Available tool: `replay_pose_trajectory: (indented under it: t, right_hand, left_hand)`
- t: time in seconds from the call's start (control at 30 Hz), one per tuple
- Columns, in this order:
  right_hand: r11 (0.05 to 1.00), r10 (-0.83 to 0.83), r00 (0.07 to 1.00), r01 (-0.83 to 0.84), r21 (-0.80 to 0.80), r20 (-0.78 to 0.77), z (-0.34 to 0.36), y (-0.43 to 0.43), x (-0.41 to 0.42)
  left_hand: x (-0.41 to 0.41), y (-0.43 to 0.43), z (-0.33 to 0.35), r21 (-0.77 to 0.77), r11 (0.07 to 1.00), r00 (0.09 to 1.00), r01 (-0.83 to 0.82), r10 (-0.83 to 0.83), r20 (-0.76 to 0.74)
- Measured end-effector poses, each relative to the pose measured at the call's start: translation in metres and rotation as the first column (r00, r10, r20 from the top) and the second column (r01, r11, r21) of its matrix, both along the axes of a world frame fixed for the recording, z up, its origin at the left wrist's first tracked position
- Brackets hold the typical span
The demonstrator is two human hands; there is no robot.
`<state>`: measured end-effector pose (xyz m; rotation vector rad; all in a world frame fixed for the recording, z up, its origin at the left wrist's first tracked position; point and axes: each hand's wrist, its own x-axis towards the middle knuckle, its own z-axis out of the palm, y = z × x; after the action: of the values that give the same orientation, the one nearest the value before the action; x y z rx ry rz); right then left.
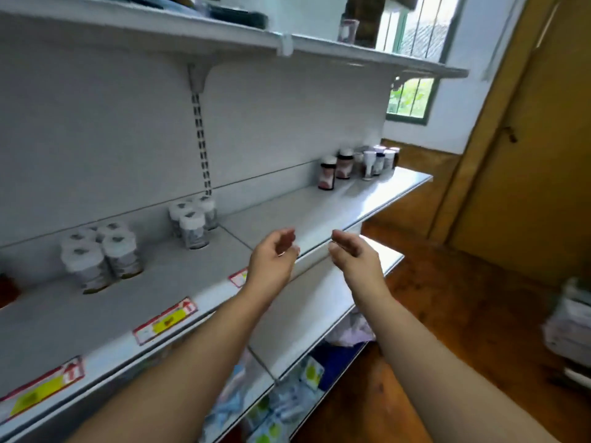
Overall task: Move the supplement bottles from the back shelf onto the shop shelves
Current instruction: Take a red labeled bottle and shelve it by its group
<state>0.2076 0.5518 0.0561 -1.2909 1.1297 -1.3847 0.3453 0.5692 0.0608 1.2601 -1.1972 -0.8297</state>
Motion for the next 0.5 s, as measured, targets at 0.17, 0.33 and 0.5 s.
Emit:
replay_pose_trajectory:
  t: [0.17,0.33,0.5]
  right_hand:
    - [0.996,-0.090,0.993,0.091,0.004,-0.078,0.016,-0.061,-0.133]
    - [0.990,-0.140,0.987,0.139,-0.015,-0.081,0.015,-0.125,-0.211]
    - [0.993,-0.118,0.990,0.116,-0.027,-0.075,-0.006,-0.217,-0.256]
  left_hand:
    - [-0.119,-0.069,0.018,0.006,0.993,0.993,0.120,-0.120,-0.014]
    - [-0.202,-0.141,0.020,0.025,0.983,0.982,0.183,-0.184,0.053]
    - [-0.259,-0.231,0.003,0.015,0.983,0.980,0.181,-0.182,0.074]
